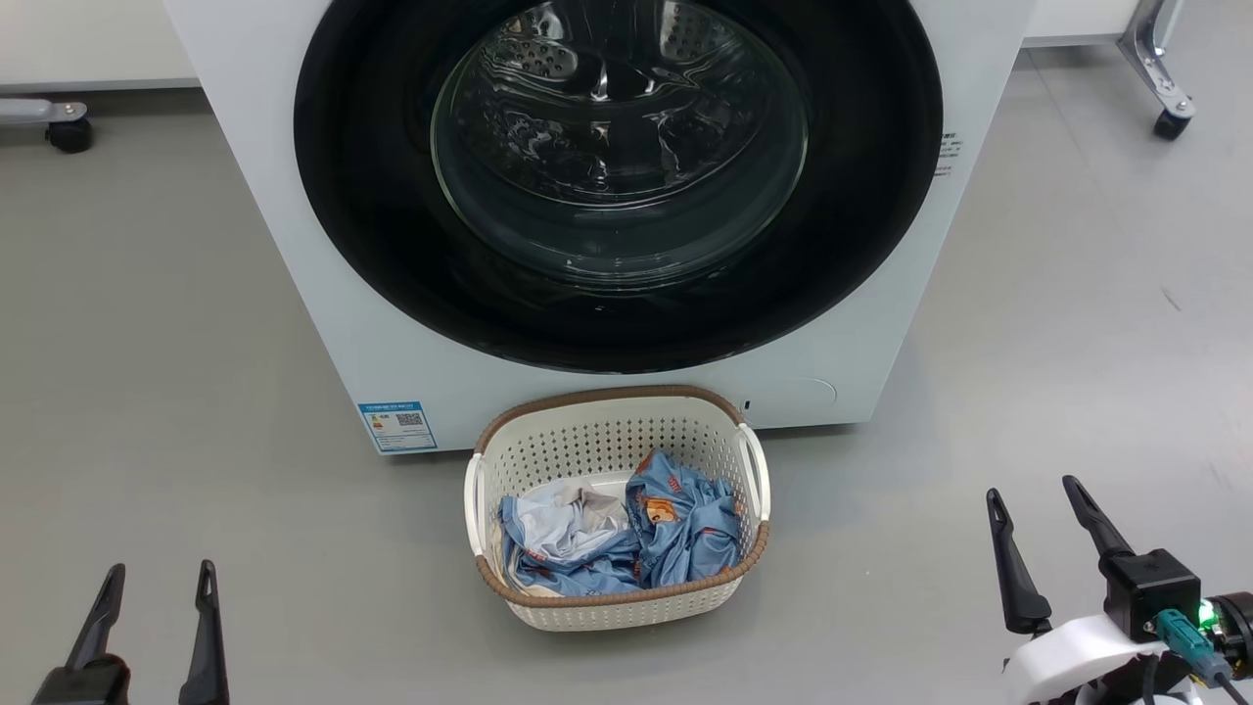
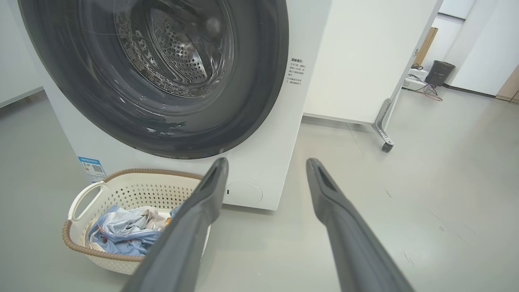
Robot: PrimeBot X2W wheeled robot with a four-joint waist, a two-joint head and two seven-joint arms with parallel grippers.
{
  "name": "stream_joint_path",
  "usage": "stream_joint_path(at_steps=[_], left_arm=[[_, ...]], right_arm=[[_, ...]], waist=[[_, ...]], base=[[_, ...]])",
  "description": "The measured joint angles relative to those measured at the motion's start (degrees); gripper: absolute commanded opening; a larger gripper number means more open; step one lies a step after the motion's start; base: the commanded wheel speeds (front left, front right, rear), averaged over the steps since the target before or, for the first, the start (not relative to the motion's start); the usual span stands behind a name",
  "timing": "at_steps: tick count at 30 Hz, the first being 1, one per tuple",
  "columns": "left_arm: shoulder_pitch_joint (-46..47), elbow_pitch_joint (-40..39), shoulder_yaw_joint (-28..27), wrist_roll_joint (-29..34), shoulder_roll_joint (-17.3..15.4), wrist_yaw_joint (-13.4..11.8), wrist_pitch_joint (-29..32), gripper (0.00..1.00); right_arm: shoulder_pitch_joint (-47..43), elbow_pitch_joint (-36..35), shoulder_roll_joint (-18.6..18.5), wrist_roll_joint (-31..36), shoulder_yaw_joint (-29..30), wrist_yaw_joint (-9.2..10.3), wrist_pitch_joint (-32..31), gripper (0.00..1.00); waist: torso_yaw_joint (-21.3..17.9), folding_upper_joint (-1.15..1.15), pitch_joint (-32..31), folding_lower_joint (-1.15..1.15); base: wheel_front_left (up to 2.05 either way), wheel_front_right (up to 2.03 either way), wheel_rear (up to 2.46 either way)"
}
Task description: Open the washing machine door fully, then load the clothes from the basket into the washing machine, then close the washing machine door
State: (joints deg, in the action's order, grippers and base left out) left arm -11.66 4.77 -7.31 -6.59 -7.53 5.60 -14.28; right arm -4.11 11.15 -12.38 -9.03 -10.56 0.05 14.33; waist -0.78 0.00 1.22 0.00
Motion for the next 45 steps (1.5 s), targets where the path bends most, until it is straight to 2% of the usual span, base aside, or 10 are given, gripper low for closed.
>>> stream_joint_path(at_steps=[28, 45], left_arm=[[-0.12, 1.67, -1.6, -0.58, 1.69, 0.96, 0.0, 1.0], [-0.11, 1.22, -2.32, -0.58, 2.46, 1.27, -0.01, 1.0]], right_arm=[[-0.02, -0.05, 1.12, 1.78, 2.0, -2.41, 0.0, 1.0], [-1.05, -0.04, 2.04, 2.5, 2.52, -3.03, 0.0, 1.0]], waist=[[0.14, 0.0, -0.23, 0.0], [0.18, 0.0, 0.12, 0.0]], base=[[0.02, 0.02, -0.04], [0.36, 0.36, -0.73]])
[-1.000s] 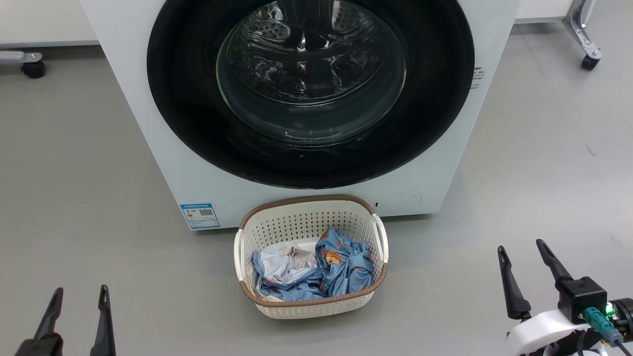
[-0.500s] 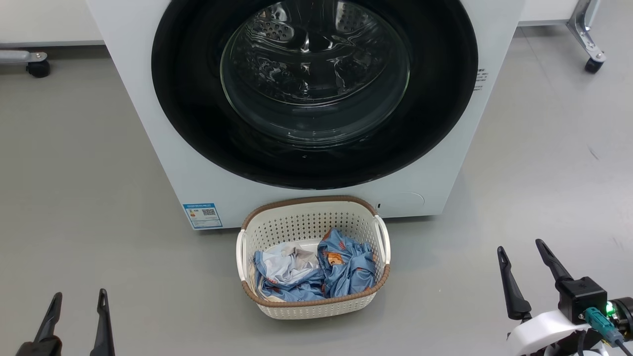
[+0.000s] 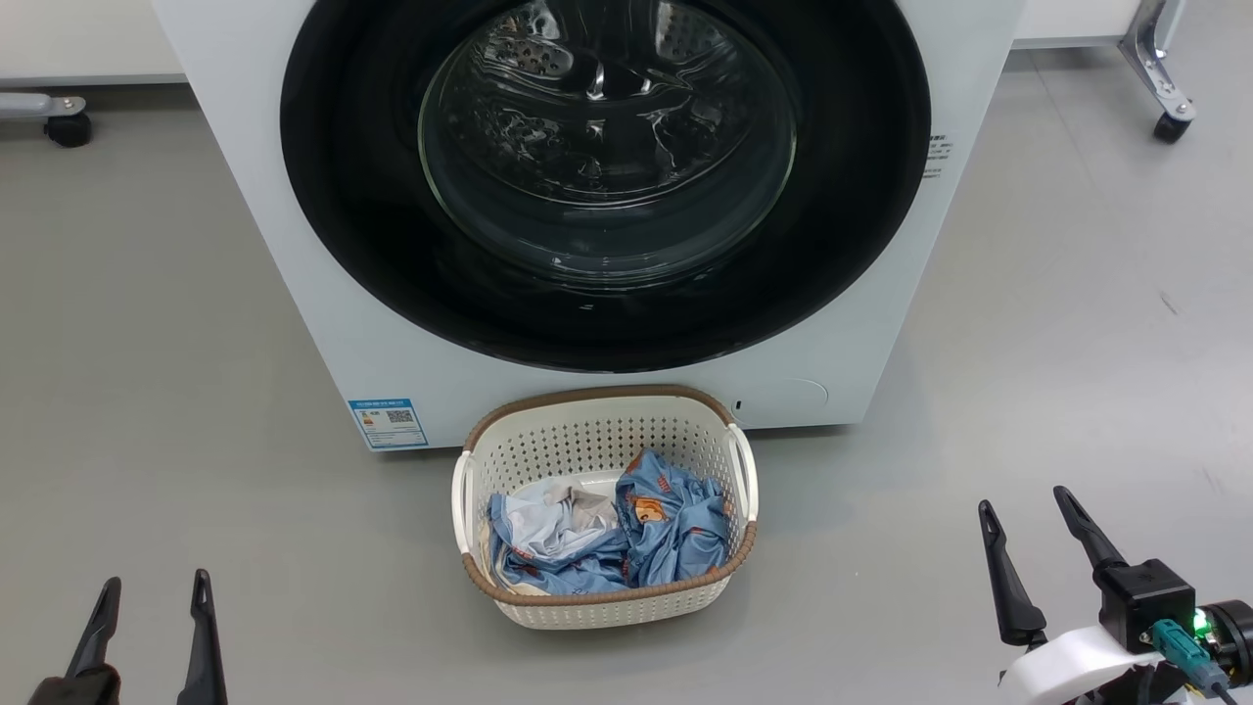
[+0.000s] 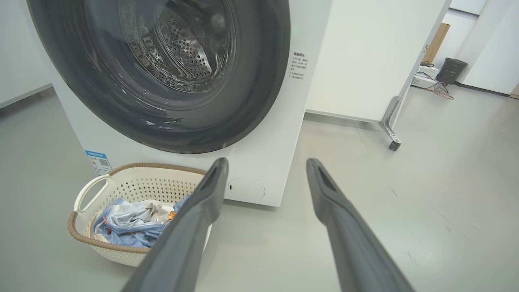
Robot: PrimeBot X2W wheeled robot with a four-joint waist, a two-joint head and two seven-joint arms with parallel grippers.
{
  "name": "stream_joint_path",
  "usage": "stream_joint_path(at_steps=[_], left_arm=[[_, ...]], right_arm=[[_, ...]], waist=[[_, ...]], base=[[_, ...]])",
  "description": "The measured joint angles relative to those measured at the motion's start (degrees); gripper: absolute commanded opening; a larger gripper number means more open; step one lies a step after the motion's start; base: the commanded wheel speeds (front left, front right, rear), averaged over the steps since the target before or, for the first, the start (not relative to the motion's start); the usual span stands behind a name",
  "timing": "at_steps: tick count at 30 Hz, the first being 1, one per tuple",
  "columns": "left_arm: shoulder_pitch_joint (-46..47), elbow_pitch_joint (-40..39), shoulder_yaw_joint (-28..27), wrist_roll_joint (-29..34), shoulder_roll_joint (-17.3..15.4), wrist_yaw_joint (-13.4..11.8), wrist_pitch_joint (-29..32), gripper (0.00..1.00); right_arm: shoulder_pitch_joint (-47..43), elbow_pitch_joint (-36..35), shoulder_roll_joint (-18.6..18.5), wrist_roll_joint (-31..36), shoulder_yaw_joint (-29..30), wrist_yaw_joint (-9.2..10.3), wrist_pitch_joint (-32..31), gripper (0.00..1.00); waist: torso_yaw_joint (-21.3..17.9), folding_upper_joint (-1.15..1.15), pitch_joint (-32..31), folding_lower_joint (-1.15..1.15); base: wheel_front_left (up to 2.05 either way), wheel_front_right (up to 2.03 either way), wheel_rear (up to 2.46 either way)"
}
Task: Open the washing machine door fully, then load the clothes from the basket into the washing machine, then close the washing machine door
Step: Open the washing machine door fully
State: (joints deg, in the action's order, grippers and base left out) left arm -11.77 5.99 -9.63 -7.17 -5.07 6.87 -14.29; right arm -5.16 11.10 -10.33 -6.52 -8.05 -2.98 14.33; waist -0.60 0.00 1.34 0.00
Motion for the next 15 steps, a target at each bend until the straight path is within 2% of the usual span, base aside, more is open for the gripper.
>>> stream_joint_path(at_steps=[15], left_arm=[[0.12, -0.97, -0.49, 0.01, 0.35, 0.16, 0.0, 1.0]], right_arm=[[0.01, 0.0, 0.82, 0.57, 0.75, -0.49, 0.0, 1.0]], waist=[[-0.48, 0.0, 0.91, 0.0]], base=[[0.74, 0.74, -1.48]])
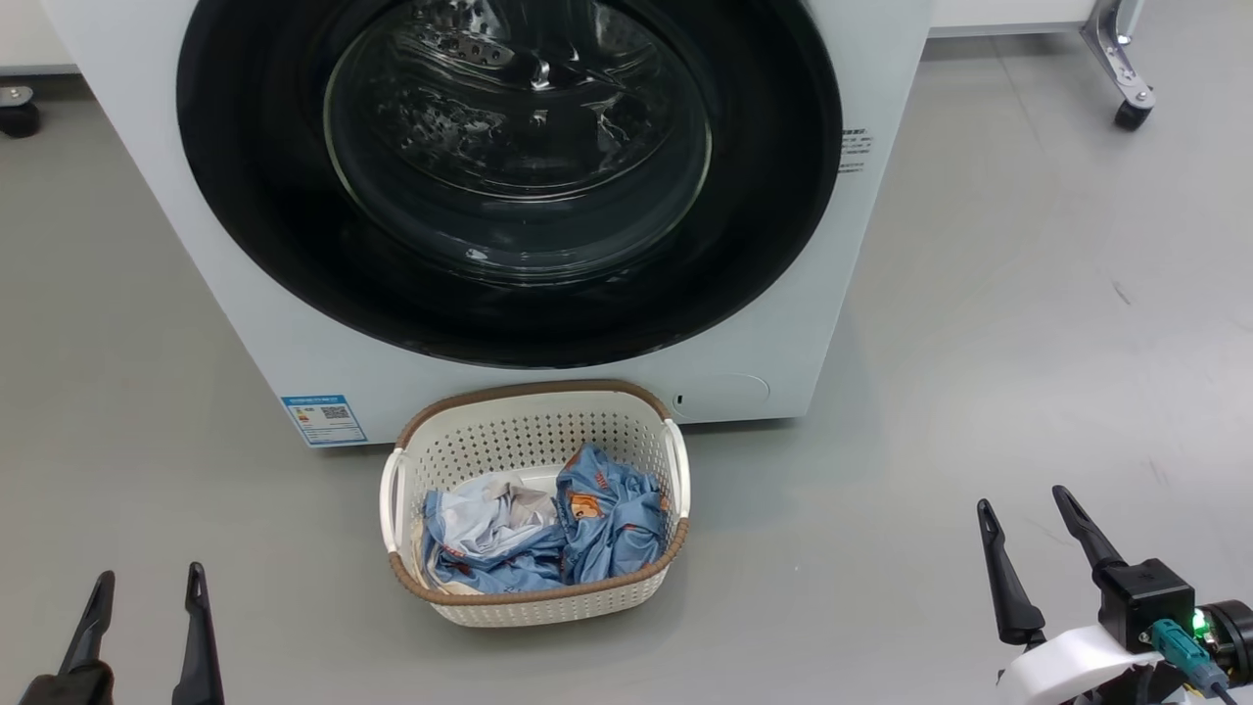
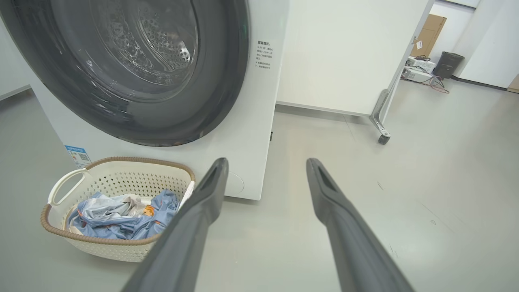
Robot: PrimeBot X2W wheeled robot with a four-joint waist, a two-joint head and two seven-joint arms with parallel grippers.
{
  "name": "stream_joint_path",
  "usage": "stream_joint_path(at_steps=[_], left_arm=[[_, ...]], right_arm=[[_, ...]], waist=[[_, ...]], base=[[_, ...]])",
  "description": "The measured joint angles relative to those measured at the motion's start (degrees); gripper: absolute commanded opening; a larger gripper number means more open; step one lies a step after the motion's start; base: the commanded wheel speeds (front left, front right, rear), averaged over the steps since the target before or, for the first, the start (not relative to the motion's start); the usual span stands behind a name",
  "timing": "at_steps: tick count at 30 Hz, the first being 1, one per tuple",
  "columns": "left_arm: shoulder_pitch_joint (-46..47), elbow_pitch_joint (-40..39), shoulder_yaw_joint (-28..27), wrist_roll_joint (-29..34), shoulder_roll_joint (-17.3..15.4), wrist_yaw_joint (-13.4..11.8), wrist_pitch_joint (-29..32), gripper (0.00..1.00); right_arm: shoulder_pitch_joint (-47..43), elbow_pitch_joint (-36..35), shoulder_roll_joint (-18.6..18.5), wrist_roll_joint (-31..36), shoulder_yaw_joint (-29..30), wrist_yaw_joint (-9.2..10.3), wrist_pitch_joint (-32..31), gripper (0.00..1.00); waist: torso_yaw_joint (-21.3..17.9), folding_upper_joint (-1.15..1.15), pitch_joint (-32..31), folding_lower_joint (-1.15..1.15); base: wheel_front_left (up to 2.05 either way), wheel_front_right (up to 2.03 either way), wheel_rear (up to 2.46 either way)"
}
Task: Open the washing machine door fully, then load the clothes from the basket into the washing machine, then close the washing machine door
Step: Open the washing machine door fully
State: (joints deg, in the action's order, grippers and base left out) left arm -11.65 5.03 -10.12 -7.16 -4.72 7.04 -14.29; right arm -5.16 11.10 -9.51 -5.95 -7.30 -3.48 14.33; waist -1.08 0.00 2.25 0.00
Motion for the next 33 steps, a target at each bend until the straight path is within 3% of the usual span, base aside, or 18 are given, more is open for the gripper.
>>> stream_joint_path(at_steps=[17, 33], left_arm=[[0.15, 0.09, -1.12, -0.01, 0.41, 0.0, 0.0, 1.0], [0.18, 0.79, -1.56, -0.11, 0.69, 0.07, 0.0, 1.0]], right_arm=[[0.06, 0.04, 0.3, 0.62, 0.85, -0.59, 0.0, 1.0], [0.22, -0.29, 0.85, 1.03, 1.64, -1.01, 0.0, 1.0]], waist=[[-0.17, 0.0, 0.24, 0.0], [-0.28, 0.0, -0.05, 0.0]], base=[[0.64, 0.64, -1.27], [0.26, 0.26, -0.52]])
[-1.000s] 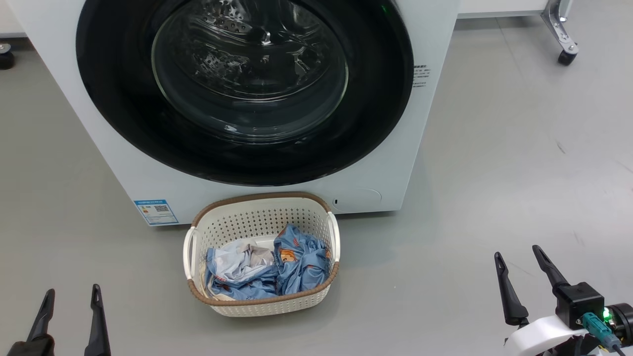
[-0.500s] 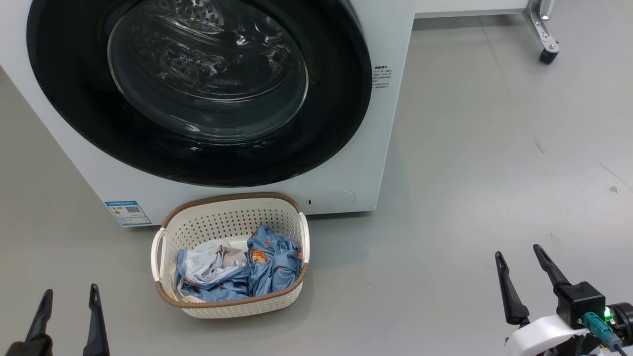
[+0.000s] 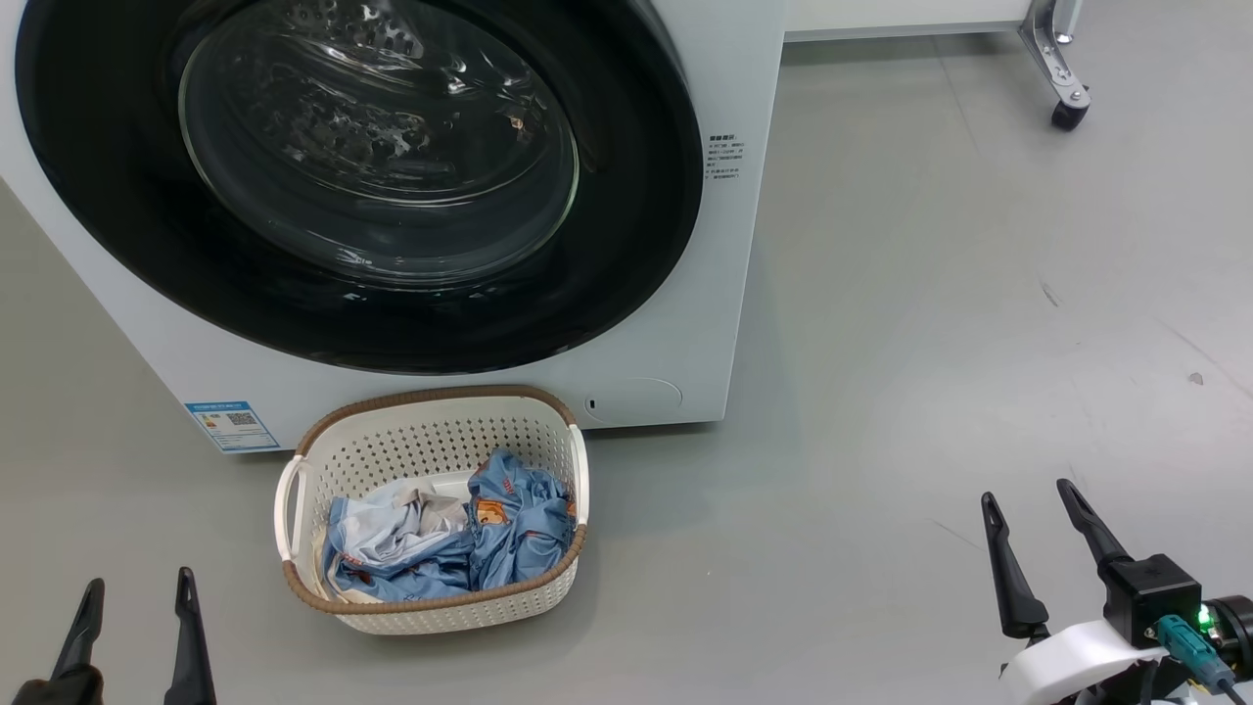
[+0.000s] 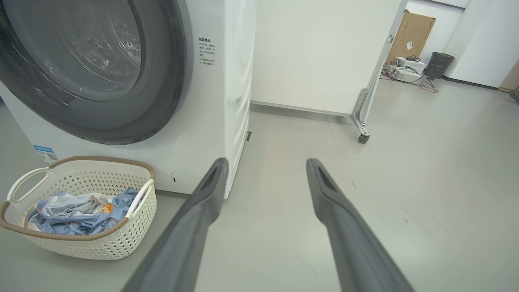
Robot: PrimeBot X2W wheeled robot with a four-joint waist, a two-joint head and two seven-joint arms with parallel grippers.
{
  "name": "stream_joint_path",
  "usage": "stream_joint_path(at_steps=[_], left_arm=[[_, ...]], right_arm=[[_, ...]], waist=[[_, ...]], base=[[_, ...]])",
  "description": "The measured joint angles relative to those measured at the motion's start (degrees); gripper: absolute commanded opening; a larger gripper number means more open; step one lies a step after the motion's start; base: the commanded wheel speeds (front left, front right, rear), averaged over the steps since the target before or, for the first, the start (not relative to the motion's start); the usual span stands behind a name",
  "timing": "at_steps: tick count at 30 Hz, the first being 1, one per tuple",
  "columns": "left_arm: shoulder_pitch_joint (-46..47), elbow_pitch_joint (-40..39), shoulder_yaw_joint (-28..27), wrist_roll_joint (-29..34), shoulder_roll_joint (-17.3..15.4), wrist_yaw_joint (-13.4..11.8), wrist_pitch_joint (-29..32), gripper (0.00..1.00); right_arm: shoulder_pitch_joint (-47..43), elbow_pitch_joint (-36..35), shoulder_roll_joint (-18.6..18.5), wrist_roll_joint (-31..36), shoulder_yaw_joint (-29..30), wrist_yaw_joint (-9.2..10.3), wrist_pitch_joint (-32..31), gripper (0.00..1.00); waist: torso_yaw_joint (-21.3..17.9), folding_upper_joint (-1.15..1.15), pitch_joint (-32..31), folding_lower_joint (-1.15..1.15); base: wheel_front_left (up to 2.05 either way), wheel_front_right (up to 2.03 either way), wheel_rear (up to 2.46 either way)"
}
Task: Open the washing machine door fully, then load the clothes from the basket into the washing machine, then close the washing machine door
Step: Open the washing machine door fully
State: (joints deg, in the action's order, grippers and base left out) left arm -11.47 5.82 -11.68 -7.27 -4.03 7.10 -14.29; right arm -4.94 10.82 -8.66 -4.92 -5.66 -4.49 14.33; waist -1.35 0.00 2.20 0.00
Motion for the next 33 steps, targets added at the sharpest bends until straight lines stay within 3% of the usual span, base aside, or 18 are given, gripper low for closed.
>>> stream_joint_path(at_steps=[6, 7, 8, 15, 18, 23, 24, 29, 33], left_arm=[[0.01, 0.48, -0.12, 0.0, 0.12, 0.0, 0.0, 1.0], [0.01, 0.52, -0.16, 0.0, 0.12, 0.0, 0.0, 1.0], [0.01, 0.57, -0.22, 0.0, 0.14, 0.0, 0.0, 1.0], [0.01, 0.75, -0.6, -0.01, 0.38, 0.01, 0.0, 1.0], [0.0, 0.76, -0.76, -0.03, 0.55, 0.01, 0.0, 1.0], [-0.01, 0.73, -0.81, -0.67, 0.71, 0.01, 0.0, 1.0], [-0.01, 0.73, -0.81, -0.67, 0.71, 0.01, 0.0, 1.0], [-0.01, 0.64, 0.57, -0.7, 0.8, 0.01, 0.0, 1.0], [-0.01, 0.47, 0.62, -0.94, 0.85, 0.01, 0.0, 1.0]], right_arm=[[0.05, -0.36, 0.2, 0.0, 0.55, -0.16, 0.0, 1.0], [0.05, -0.37, 0.2, -0.01, 0.53, -0.2, 0.0, 0.71], [0.05, -0.37, 0.2, -0.02, 0.43, -0.52, 0.0, 0.0], [0.05, -1.03, 0.89, -0.4, -0.09, -1.02, 0.0, 0.0], [0.05, -1.52, 2.87, -3.58, 1.35, -1.47, 0.14, 0.0], [-0.04, -0.73, 8.24, -19.11, 7.81, -1.99, 0.14, 0.0], [-0.04, -0.73, 8.24, -19.11, 7.81, -1.99, 0.14, 0.0], [0.0, 0.93, 8.0, -37.18, 14.95, -2.08, 0.15, 0.0], [1.32, 6.06, 6.94, -52.39, 15.18, -2.52, 0.15, 0.0]], waist=[[0.03, 0.0, -0.18, 0.0], [0.04, 0.0, -0.22, 0.0], [0.05, 0.0, -0.27, 0.0], [0.05, 0.0, -0.59, 0.0], [0.01, 0.0, -0.65, 0.0], [-0.09, 0.0, -0.7, 0.0], [-0.09, 0.0, -0.7, 0.0], [0.3, 0.0, -0.45, 0.0], [1.33, 0.0, -0.04, 0.0]], base=[[0.01, 0.01, -0.03], [0.0, 0.0, 0.0], [0.0, 0.0, 0.0], [0.0, 0.0, 0.0], [0.0, 0.0, 0.0], [0.0, 0.0, 0.0], [0.0, 0.0, 0.0], [0.0, 0.0, 0.0], [0.0, 0.0, 0.0]])
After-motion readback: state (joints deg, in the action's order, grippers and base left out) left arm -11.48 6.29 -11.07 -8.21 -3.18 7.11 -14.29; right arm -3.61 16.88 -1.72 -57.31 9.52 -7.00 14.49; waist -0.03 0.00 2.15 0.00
